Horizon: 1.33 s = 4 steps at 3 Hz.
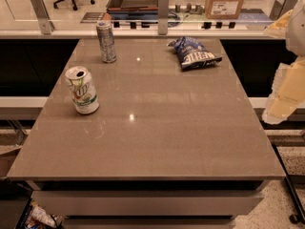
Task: Move blue chip bag near 7up can
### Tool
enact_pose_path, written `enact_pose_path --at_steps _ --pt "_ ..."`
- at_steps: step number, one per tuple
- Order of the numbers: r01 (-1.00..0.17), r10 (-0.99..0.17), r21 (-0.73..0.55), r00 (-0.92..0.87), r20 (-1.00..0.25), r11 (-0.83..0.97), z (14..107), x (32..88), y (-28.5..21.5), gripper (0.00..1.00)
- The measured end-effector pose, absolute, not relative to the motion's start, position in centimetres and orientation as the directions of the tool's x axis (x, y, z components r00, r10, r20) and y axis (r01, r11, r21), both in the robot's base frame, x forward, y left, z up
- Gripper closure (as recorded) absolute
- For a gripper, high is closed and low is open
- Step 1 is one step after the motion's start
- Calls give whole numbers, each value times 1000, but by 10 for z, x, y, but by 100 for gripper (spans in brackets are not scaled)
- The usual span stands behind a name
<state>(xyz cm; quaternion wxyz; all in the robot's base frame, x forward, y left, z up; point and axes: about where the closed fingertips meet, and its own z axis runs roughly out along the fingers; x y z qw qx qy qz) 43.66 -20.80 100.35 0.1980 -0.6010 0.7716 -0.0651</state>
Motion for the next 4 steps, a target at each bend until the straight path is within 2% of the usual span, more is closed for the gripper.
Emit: enact_pose_path --at_steps 2,4 --pt "-881 -933 -353 -216 -288 313 1003 457 -200 0" --pt "-756 -797 -357 -342 -498 548 993 526 -199 0"
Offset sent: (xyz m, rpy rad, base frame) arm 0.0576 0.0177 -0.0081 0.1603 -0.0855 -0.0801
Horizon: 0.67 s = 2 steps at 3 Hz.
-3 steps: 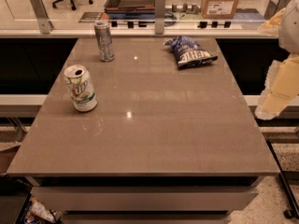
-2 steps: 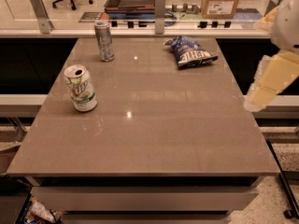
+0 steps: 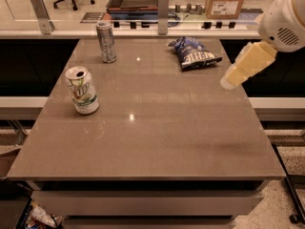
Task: Move blue chip bag near 7up can
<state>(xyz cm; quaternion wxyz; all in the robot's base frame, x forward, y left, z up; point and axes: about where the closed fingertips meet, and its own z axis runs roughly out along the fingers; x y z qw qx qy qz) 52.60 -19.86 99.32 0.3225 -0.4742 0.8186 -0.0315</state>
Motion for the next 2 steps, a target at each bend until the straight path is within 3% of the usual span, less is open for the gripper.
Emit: enact_pose_path --at_steps 1,2 --pt "-656 -712 -369 -382 -589 658 998 575 -200 0" --pt "-656 -712 -369 -382 -589 658 998 575 -200 0"
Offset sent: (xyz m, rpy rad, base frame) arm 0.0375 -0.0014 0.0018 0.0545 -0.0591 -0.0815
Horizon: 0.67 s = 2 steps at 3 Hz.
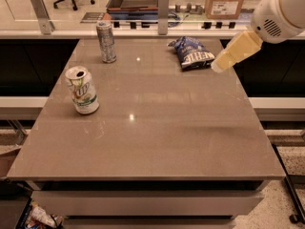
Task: Move blue chip bag near 7up can
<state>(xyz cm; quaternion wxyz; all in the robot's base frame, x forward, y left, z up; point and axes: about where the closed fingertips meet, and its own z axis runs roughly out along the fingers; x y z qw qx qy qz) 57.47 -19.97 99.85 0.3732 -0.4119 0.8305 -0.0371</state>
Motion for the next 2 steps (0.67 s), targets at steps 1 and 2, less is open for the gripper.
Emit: enact_pose_path --at_steps 1,2 --pt "-646 -684 -338 -411 -602 685 993 591 -198 0" --pt "-627 -639 -285 -458 -618 725 981 615 -192 0"
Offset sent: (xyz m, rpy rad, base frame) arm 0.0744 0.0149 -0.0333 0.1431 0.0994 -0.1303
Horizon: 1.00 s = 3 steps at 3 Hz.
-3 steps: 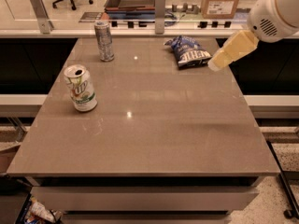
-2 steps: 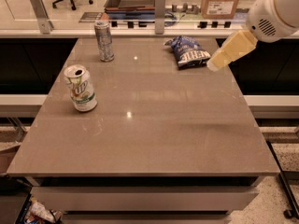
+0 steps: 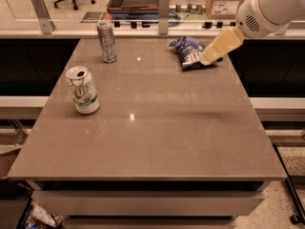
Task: Move blue chip bag near 7up can
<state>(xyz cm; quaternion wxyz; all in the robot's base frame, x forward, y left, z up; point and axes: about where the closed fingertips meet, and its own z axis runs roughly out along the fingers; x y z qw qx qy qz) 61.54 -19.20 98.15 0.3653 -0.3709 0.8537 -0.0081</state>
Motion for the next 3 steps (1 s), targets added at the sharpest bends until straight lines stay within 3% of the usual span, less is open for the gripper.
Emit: enact_pose_path --at_steps 3 --pt "-520 -464 -143 -563 -685 842 922 685 -153 0"
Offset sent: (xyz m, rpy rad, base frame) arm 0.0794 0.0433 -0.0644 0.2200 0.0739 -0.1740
